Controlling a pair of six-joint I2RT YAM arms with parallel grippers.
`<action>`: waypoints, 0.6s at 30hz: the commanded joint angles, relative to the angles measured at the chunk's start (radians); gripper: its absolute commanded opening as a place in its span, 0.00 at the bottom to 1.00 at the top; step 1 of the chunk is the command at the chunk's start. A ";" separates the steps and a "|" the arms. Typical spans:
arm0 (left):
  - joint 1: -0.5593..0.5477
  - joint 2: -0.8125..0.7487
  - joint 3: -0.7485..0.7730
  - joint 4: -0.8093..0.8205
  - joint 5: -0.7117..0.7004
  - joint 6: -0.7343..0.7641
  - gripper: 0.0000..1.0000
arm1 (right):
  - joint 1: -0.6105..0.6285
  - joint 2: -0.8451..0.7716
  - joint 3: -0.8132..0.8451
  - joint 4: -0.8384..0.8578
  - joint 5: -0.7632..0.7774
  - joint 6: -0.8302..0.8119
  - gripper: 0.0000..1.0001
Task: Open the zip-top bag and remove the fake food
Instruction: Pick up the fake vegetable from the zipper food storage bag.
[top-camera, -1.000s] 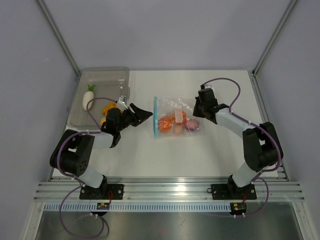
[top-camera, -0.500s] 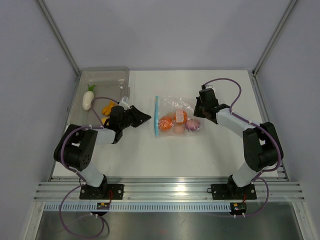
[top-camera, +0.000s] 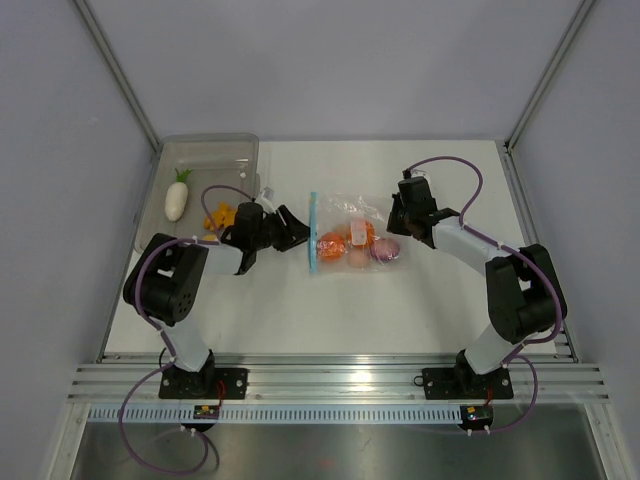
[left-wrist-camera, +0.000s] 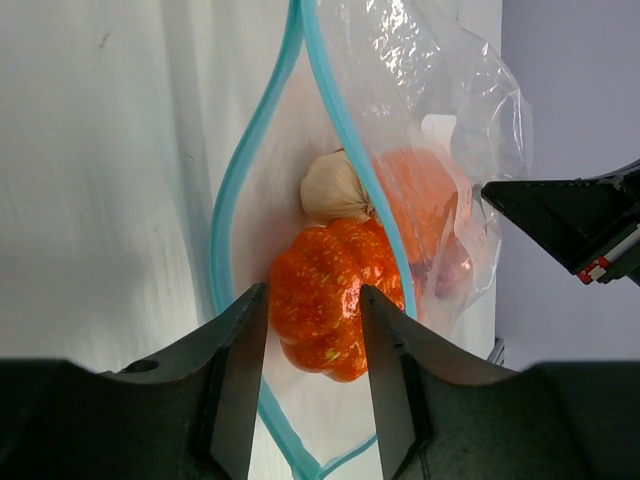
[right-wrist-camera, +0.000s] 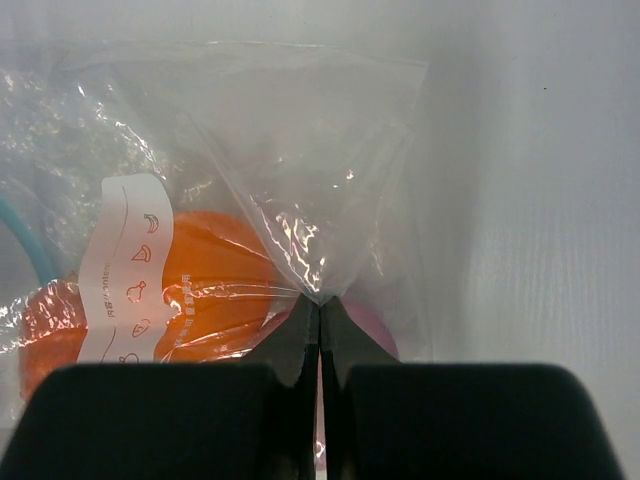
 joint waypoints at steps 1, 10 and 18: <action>-0.018 0.016 0.048 -0.007 0.046 0.028 0.50 | -0.006 -0.038 -0.004 0.034 -0.018 0.007 0.00; -0.049 0.042 0.054 -0.021 0.135 0.019 0.62 | -0.009 -0.033 -0.001 0.032 -0.022 0.011 0.00; -0.051 0.012 0.032 -0.078 0.158 0.045 0.69 | -0.009 -0.023 0.007 0.034 -0.035 0.016 0.00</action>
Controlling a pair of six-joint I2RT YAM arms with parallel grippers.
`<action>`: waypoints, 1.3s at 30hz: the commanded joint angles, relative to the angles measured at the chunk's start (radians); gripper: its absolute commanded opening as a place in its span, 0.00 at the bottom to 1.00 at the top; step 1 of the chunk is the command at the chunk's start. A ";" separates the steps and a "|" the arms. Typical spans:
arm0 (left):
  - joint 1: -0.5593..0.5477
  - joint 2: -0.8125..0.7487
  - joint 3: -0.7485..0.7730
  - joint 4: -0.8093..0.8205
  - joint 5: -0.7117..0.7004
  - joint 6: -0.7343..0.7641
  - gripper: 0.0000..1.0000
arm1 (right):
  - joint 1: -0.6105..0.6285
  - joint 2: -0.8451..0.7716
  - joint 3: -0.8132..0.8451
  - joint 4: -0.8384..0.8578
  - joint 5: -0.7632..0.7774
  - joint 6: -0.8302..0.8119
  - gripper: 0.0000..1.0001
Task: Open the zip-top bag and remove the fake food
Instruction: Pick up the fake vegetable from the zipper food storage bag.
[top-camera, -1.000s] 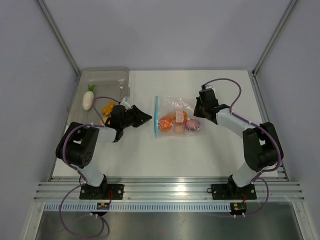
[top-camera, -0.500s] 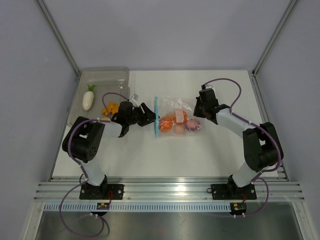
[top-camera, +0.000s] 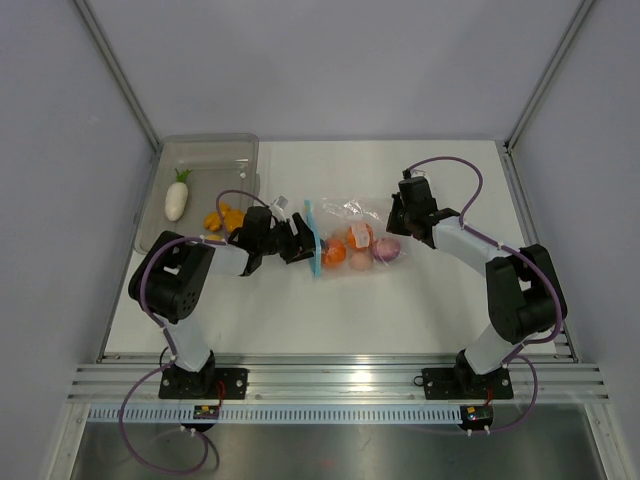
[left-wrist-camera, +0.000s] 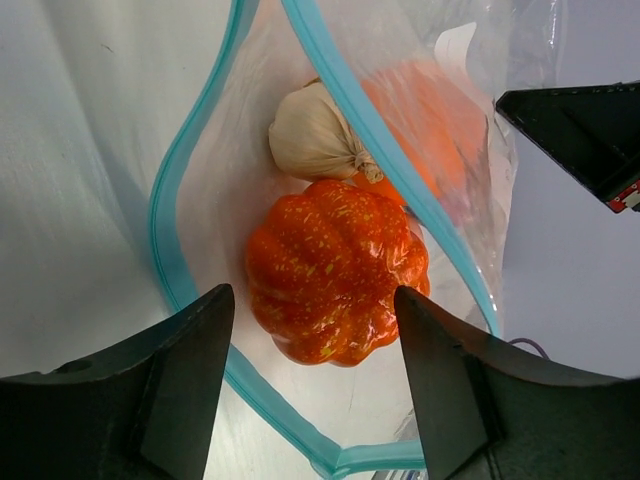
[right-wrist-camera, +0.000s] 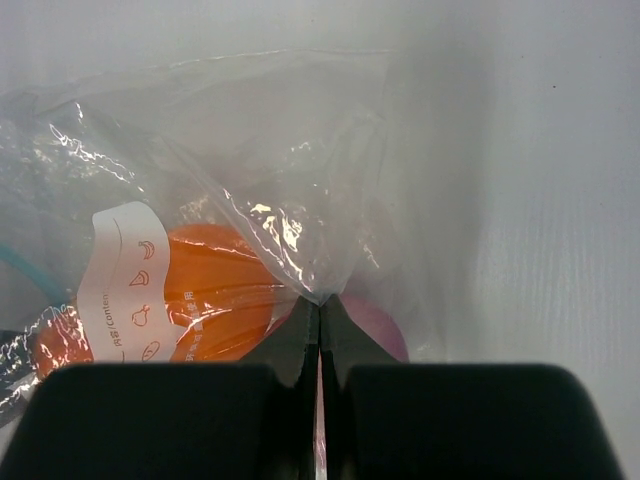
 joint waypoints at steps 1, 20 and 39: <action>-0.004 -0.025 0.014 -0.009 0.043 0.025 0.73 | -0.008 -0.020 0.009 0.030 -0.017 0.011 0.00; -0.070 -0.010 0.067 -0.098 0.018 0.068 0.99 | -0.006 -0.017 0.014 0.030 -0.042 0.013 0.00; -0.133 0.036 0.123 -0.127 -0.023 0.088 0.99 | -0.008 -0.003 0.012 0.040 -0.082 0.026 0.00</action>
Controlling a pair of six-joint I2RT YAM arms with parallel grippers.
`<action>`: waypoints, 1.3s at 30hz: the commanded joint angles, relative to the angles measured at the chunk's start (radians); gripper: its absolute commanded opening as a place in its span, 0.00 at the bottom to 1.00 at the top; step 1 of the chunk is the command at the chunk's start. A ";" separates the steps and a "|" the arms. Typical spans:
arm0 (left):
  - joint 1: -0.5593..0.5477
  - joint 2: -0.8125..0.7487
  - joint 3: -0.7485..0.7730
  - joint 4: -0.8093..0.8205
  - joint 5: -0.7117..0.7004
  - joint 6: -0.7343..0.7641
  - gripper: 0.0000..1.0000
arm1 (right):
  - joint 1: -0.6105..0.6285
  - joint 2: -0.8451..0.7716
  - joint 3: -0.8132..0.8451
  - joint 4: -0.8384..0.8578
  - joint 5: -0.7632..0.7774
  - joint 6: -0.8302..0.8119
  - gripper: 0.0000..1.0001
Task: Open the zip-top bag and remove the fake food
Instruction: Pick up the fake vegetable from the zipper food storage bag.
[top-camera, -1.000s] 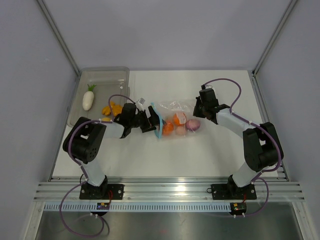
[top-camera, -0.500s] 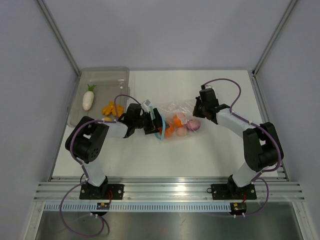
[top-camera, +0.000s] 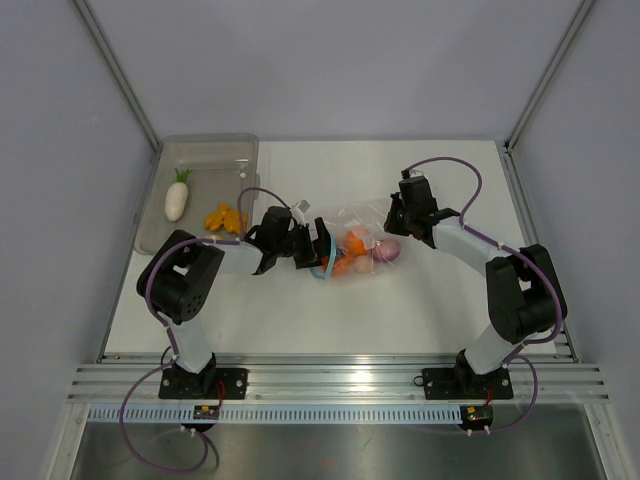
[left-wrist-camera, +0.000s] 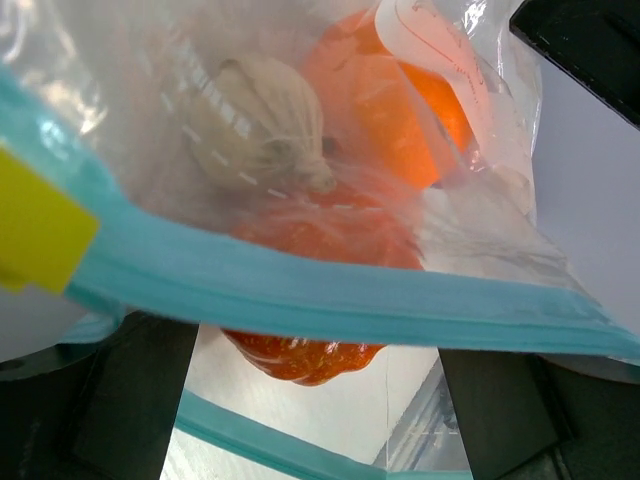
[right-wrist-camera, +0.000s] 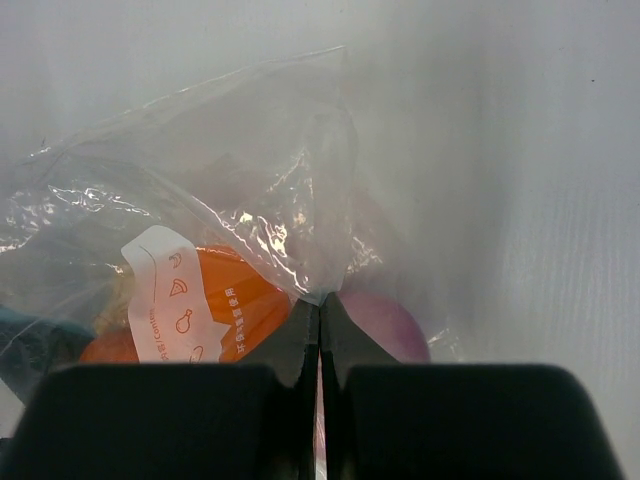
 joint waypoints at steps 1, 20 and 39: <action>-0.020 0.023 0.057 -0.003 -0.016 0.029 0.99 | -0.006 -0.003 0.012 0.033 -0.027 0.013 0.00; -0.040 0.052 0.100 -0.015 -0.002 0.047 0.55 | -0.006 0.003 0.011 0.038 -0.024 0.022 0.00; 0.037 -0.050 0.046 -0.015 0.013 0.047 0.48 | -0.156 -0.097 -0.130 0.144 -0.041 0.157 0.00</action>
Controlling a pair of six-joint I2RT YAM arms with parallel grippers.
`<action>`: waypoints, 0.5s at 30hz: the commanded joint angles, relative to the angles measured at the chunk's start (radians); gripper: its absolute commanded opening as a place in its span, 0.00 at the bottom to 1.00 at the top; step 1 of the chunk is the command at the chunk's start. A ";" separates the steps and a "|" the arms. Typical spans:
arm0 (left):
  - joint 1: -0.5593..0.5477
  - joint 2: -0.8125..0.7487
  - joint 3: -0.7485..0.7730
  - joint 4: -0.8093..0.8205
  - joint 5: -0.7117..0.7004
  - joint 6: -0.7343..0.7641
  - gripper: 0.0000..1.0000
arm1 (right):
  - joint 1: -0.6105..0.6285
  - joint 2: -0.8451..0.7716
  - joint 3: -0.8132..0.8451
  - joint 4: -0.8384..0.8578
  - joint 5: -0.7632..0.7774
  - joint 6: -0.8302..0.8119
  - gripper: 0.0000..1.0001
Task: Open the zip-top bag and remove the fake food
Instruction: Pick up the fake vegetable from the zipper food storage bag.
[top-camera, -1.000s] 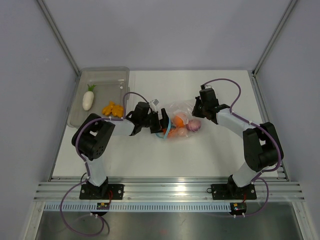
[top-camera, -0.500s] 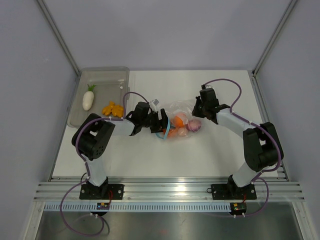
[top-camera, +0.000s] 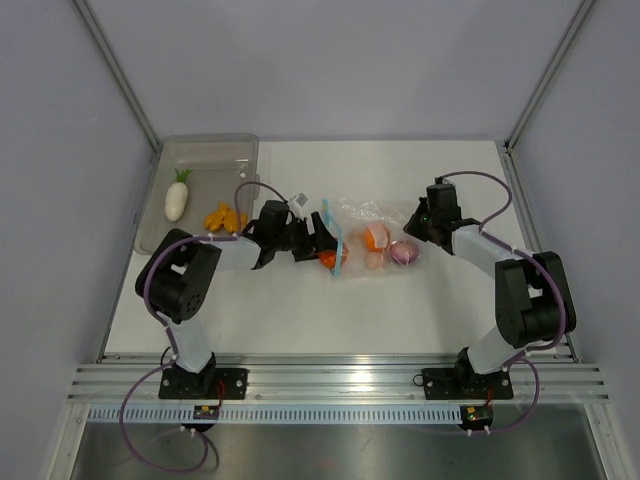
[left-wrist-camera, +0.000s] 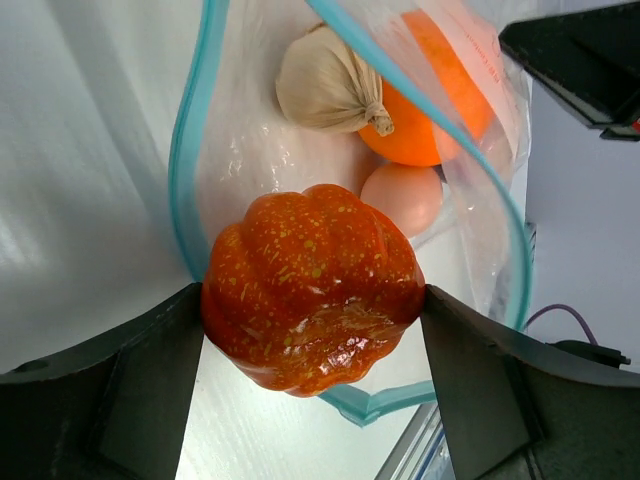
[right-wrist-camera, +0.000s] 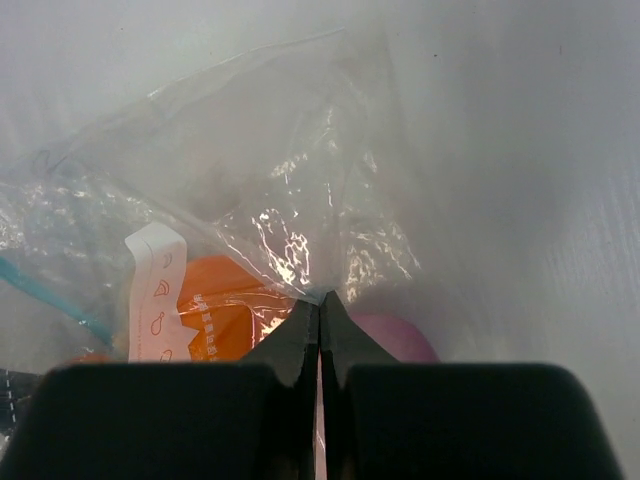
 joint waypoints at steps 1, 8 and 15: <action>0.032 -0.083 -0.017 0.018 0.015 0.014 0.48 | -0.002 -0.063 -0.007 0.051 0.007 0.025 0.00; 0.052 -0.175 -0.035 -0.090 -0.114 0.064 0.44 | -0.003 -0.063 -0.005 0.053 0.006 0.019 0.00; 0.068 -0.276 -0.015 -0.257 -0.286 0.142 0.42 | -0.003 -0.062 -0.003 0.051 -0.003 0.016 0.00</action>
